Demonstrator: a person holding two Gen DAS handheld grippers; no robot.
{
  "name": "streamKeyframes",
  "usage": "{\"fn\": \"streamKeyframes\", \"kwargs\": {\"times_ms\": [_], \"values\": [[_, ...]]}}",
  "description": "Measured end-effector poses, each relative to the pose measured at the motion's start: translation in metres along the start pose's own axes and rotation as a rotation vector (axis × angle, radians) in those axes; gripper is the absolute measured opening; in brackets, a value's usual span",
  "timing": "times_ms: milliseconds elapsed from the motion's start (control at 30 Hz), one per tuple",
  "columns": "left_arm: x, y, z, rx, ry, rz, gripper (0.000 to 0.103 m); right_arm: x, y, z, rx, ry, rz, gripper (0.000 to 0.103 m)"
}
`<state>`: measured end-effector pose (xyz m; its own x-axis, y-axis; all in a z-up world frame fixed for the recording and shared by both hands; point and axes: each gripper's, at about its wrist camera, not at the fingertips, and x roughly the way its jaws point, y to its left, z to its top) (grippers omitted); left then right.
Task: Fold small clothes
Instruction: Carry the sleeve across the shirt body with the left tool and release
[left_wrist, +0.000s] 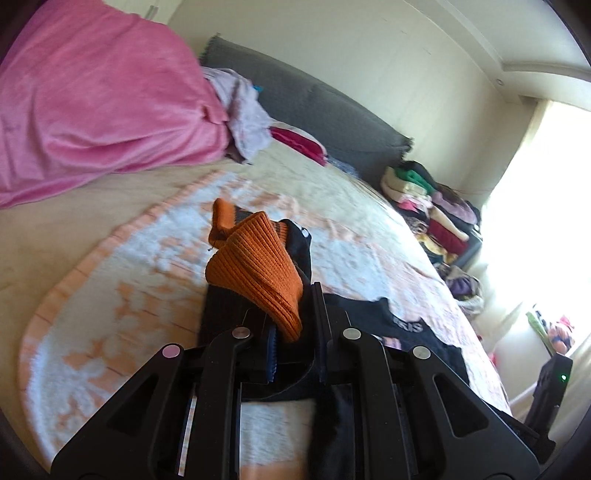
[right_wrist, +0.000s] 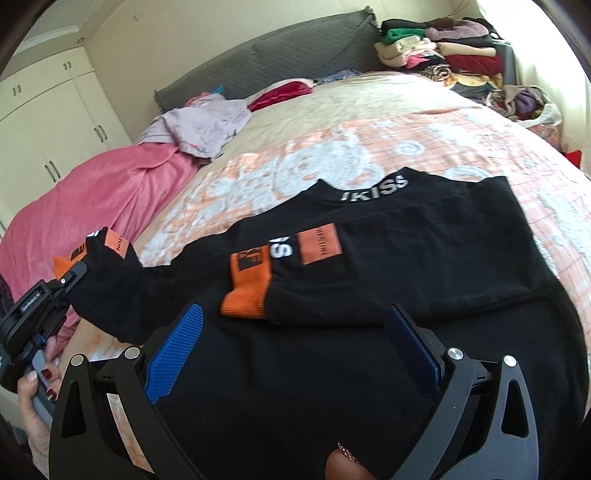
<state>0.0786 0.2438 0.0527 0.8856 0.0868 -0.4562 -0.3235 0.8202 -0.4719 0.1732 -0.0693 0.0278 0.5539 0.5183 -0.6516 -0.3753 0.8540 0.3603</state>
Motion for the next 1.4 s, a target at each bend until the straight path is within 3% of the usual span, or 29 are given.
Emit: {"fn": "streamKeyframes", "kwargs": {"times_ms": [900, 1400], "values": [[0.036, -0.095, -0.051, 0.201, 0.16, -0.214, 0.008, -0.044, -0.085, 0.0, 0.144, -0.099, -0.184, 0.098], [0.056, -0.117, -0.077, 0.27, 0.255, -0.248, 0.009, -0.058, -0.114, 0.001, 0.214, -0.131, -0.217, 0.098]]}}
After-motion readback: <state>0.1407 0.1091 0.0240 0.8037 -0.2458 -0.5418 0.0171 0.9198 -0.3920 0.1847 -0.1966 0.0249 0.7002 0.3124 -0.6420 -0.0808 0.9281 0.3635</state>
